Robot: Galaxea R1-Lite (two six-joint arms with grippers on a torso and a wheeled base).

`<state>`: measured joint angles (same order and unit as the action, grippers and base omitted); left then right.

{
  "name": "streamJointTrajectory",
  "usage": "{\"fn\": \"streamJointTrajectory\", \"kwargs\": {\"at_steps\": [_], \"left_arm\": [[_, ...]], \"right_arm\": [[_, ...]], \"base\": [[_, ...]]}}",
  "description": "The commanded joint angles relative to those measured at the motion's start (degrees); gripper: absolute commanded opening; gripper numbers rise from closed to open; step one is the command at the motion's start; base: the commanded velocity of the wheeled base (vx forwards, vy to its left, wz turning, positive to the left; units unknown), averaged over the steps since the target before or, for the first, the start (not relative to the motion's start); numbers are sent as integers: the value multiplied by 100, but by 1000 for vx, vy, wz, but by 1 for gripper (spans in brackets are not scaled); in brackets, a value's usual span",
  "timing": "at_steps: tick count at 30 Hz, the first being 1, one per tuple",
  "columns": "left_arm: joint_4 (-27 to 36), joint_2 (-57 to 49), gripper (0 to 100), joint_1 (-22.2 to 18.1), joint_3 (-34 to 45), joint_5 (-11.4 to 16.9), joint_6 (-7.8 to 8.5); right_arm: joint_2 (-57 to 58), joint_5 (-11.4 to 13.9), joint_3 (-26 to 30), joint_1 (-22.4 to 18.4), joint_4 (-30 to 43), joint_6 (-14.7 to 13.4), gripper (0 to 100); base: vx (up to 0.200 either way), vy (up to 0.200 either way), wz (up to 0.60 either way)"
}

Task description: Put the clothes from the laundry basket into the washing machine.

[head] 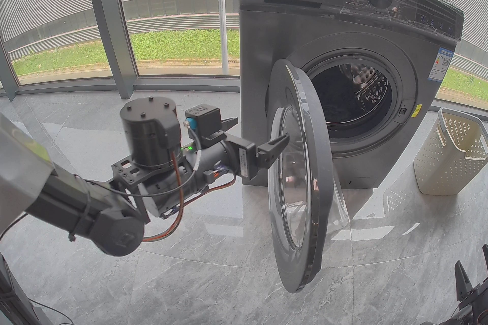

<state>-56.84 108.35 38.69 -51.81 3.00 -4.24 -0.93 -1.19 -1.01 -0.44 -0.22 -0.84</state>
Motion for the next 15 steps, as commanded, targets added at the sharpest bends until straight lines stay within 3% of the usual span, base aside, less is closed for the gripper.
{"fn": "streamJointTrajectory", "kwargs": {"at_steps": [1,8,15], "left_arm": [[121,731,100,226,-813,-36,-112],[323,1153,100,235,-1384,-54,-253],[376,1461,100,226,-1973,-63,-270]], "right_arm": [[93,5,101,0,-4,5,100],[93,5,101,0,-4,-4,100],[93,5,101,0,-4,5,100]], "base": [[0,0,0],[0,0,0],[0,0,0]]}}
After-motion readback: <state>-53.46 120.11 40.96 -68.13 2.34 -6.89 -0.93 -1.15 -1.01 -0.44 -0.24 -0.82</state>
